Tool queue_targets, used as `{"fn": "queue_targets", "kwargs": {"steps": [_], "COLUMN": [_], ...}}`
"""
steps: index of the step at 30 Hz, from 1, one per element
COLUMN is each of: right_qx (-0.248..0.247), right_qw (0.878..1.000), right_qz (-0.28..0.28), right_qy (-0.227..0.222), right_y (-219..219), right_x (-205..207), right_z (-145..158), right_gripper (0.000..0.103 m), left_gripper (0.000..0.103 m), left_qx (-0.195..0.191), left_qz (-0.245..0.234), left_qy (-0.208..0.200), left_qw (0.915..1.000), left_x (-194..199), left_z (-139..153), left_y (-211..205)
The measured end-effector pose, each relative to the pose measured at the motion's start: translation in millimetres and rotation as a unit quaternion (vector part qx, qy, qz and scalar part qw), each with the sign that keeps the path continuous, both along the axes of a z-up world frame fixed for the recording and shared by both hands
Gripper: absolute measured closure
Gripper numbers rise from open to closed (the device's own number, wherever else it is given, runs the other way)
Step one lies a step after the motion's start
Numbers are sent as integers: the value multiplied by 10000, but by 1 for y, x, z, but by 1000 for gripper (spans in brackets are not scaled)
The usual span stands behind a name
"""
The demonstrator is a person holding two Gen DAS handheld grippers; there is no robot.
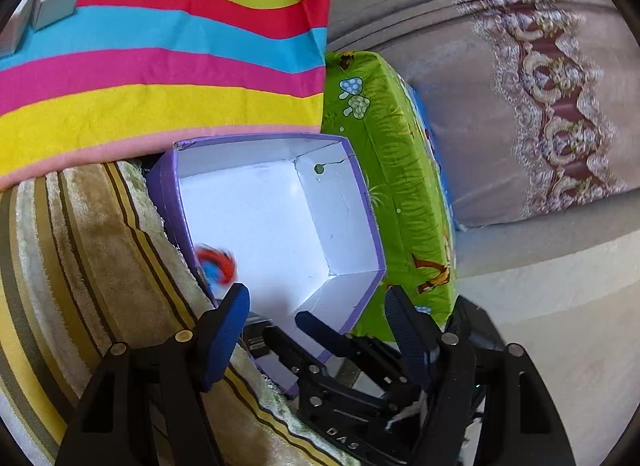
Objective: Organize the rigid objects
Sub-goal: 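Drop the red car and black box into the purple storage box with both grippers, then grasp the white pink-marked box with the right gripper while the left grasps a white box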
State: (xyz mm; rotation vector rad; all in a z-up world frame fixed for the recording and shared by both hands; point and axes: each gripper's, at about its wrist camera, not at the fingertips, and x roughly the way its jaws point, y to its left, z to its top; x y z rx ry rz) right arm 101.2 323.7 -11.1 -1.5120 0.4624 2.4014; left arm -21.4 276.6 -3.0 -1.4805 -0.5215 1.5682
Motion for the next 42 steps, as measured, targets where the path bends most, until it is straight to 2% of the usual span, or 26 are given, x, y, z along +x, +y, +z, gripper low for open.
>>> {"fn": "queue_targets", "kwargs": {"steps": [4, 10, 12, 14, 18, 27, 42], "right_qx": [15, 103, 143, 243, 494, 714, 826], "right_qw": [10000, 9999, 9998, 9994, 9973, 9953, 9921], "right_qz": [19, 36, -6, -9, 130, 295, 737], "right_qy": [31, 48, 124, 257, 527, 583, 591], "right_y": [-1, -2, -1, -1, -8, -20, -63], "right_x": [-1, -1, -1, 0, 0, -7, -26], "right_z": [3, 8, 12, 16, 26, 35, 47], "right_gripper": [58, 37, 31, 27, 18, 18, 18], "left_gripper": [31, 28, 28, 28, 28, 28, 28], "left_qx": [-126, -311, -410, -622, -903, -1103, -926], "left_qz": [-44, -81, -113, -98, -47, 652, 1684], "left_qy": [412, 1221, 1591, 2082, 2621, 2942, 2553], "left_qw": [9991, 9920, 9863, 9761, 9608, 9471, 9476], "left_x": [7, 21, 26, 34, 45, 47, 42], "left_z": [7, 23, 32, 41, 53, 65, 57], "left_y": [-2, -15, -20, -25, -41, -97, -203]}}
